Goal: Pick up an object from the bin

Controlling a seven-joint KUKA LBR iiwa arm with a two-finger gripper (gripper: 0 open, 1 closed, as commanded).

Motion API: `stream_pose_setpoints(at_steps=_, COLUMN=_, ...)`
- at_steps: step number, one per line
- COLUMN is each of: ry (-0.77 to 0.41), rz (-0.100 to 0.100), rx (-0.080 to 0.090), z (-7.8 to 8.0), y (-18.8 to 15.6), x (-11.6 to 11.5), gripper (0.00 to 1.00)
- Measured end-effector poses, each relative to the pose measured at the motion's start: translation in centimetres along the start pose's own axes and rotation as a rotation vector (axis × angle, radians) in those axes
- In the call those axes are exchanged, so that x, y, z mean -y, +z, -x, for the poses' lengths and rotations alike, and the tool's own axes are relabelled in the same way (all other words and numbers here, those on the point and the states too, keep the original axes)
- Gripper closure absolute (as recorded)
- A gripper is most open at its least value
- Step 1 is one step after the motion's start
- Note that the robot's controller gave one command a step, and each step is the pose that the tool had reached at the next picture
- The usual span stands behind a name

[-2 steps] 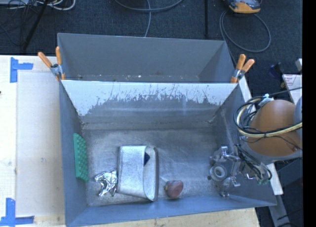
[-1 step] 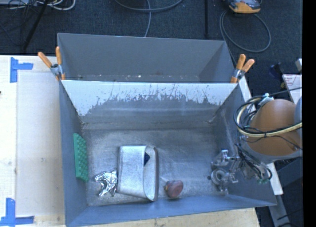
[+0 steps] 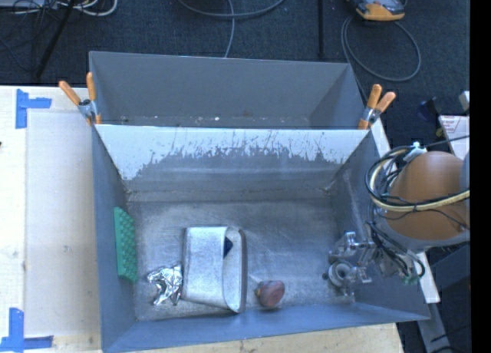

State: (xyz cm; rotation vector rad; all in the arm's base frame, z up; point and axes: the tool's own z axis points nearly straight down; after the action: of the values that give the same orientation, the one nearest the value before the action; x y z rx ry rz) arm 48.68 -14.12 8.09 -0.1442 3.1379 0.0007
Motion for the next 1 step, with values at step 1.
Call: stream_pose_setpoints(at_steps=1, ry=-0.003, rz=-0.002, rx=0.003, z=0.16, y=-5.37, x=-0.05, gripper=1.00)
